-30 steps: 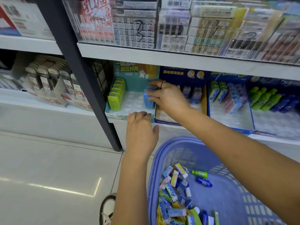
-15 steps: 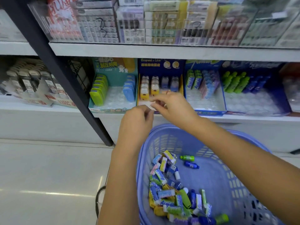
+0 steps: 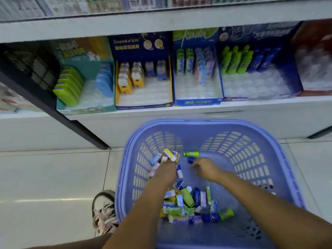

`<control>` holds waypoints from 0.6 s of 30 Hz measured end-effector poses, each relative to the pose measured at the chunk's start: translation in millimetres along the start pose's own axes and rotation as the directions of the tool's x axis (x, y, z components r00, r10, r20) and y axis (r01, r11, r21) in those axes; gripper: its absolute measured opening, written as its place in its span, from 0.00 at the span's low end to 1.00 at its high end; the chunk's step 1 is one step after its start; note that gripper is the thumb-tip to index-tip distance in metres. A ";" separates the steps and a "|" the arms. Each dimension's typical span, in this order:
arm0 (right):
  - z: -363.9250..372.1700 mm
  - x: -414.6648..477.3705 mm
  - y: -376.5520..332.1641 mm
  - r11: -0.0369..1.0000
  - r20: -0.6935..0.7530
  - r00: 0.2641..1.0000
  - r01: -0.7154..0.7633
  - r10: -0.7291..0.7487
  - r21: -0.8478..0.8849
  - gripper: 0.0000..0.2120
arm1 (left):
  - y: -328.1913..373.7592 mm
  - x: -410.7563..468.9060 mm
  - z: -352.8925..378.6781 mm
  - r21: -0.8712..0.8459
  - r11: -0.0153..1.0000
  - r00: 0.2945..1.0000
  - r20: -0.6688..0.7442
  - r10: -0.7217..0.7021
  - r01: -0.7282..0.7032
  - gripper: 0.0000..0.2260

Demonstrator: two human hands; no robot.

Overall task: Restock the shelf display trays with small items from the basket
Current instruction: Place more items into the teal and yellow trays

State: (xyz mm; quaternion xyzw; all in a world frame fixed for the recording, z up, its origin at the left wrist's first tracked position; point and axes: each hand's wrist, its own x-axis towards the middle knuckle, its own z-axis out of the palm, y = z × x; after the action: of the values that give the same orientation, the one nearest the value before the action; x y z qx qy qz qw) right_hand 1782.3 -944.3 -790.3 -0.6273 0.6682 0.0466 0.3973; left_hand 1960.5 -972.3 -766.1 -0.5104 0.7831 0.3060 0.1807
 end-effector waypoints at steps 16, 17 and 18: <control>43.5 13.3 -29.9 0.971 0.214 0.967 0.177 -0.140 -0.163 0.13 | -4.6 31.1 21.3 -0.101 0.988 0.969 -0.207 -0.133 0.114 0.11; 38.5 12.1 -30.3 0.968 0.235 0.963 0.174 -0.129 -0.180 0.13 | -6.2 32.7 17.8 -0.122 0.985 0.972 -0.187 -0.140 0.118 0.10; 32.5 11.2 -29.3 0.967 0.244 0.963 0.162 -0.111 -0.199 0.13 | -7.5 33.7 13.7 -0.200 0.971 0.971 -0.170 -0.166 0.131 0.08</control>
State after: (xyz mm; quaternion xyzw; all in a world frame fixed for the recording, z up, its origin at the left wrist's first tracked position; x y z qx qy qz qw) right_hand 1824.4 -941.1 -806.1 -0.7021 0.5631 0.1642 0.4037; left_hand 1953.0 -988.6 -798.6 -0.6088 0.7237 0.3149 0.0806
